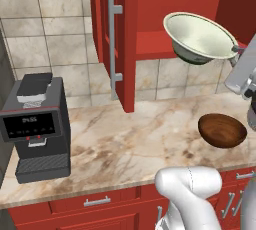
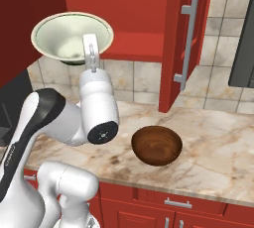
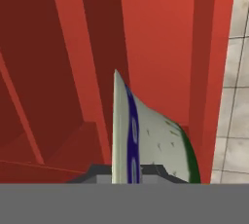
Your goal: Open the cabinet. Pick the bowls from the counter and place them in the cabinet. Then close the cabinet.
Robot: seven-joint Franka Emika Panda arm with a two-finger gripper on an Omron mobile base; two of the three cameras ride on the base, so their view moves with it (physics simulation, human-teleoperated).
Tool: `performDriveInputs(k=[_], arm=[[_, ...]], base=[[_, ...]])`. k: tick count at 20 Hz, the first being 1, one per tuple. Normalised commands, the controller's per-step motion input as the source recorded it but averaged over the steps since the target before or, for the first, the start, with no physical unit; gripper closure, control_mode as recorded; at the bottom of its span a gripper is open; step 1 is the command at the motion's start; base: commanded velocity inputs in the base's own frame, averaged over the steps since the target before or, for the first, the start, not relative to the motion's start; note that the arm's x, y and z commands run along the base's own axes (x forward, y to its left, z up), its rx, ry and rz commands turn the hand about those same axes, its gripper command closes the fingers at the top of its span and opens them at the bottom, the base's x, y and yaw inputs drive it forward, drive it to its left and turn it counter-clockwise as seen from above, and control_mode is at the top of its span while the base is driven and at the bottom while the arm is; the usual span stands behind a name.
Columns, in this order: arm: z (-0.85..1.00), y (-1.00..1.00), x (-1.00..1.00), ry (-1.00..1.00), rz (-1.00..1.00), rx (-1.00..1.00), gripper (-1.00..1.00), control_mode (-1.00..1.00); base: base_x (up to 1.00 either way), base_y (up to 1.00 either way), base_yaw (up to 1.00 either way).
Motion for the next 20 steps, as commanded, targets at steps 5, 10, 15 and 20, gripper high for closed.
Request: performDriveInputs(k=[5,10,15,20], arm=[[0.26,0.27,0.21,0.04,-0.11,-0.06,1.00,-1.00],[0.21,0.26,0.53,0.13,-0.09,-0.10,1.00,-1.00],[0.02,0.14,0.75,0.05,-0.04,-0.07,1.00,-1.00],[-0.02,0.02,0.79,0.01,-0.01,-0.01,1.00,-1.00]], base=[[0.00,0.00,0.00],[0.00,0.00,0.00],[0.00,0.00,0.00],[0.00,0.00,0.00]])
